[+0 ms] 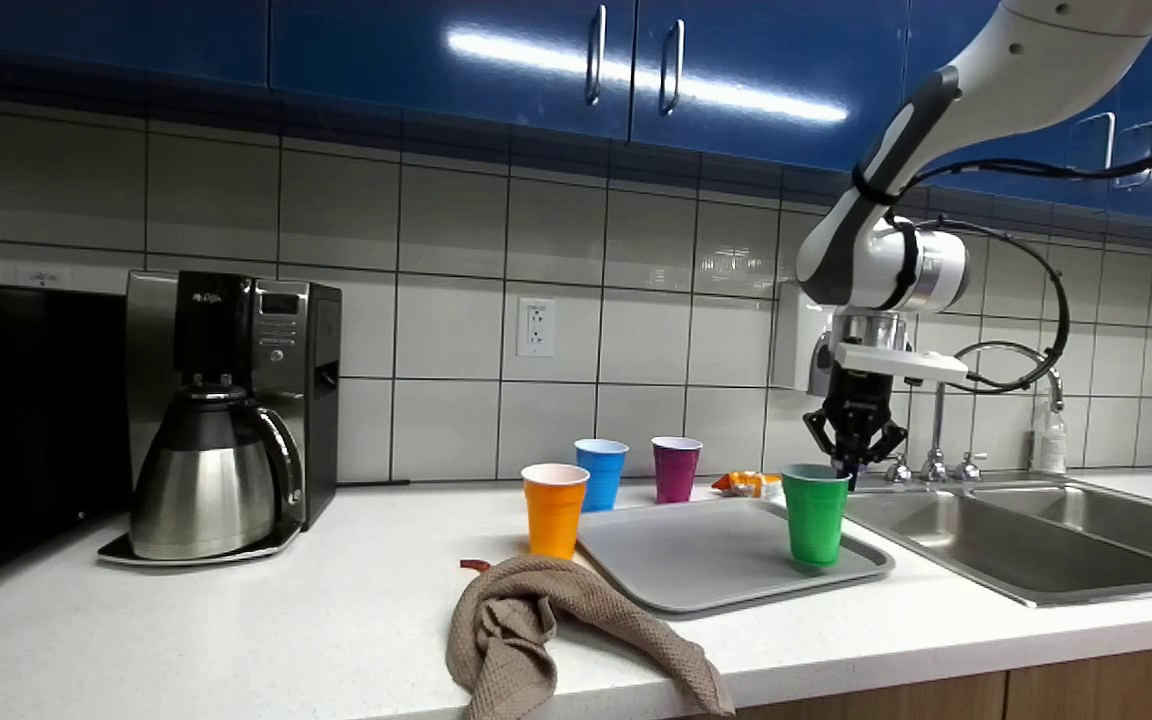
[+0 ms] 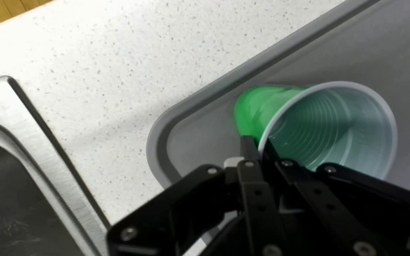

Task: Put the cups on the grey tray.

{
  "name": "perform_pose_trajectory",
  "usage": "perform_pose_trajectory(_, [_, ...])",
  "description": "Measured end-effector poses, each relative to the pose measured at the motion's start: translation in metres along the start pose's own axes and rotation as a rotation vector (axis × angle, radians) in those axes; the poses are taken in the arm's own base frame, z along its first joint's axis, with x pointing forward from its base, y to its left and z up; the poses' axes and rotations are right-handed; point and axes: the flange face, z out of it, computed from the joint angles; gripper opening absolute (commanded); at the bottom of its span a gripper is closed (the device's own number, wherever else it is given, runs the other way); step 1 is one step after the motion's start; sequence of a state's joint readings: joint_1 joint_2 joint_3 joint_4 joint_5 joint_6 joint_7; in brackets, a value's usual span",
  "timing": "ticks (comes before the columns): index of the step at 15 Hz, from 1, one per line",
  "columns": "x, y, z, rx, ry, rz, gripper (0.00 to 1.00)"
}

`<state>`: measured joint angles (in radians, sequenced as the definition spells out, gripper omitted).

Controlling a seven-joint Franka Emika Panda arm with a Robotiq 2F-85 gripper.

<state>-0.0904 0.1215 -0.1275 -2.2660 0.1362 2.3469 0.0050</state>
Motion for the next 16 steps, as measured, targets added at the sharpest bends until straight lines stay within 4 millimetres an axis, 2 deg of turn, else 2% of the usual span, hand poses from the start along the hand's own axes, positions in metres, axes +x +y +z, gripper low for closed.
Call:
perform_pose_trajectory(1, [0.001, 0.0, 0.001, 0.001, -0.001, 0.004, 0.32])
perform_pose_trajectory(2, [0.001, -0.001, 0.001, 0.001, -0.002, 0.008, 0.37])
perform_pose_trajectory(10, [0.001, -0.001, 0.003, 0.0, -0.016, 0.017, 0.97])
perform_pose_trajectory(13, [-0.002, -0.002, -0.003, 0.002, -0.03, 0.006, 1.0])
perform_pose_trajectory(16, [-0.007, -0.003, -0.018, 0.011, -0.033, -0.026, 1.0])
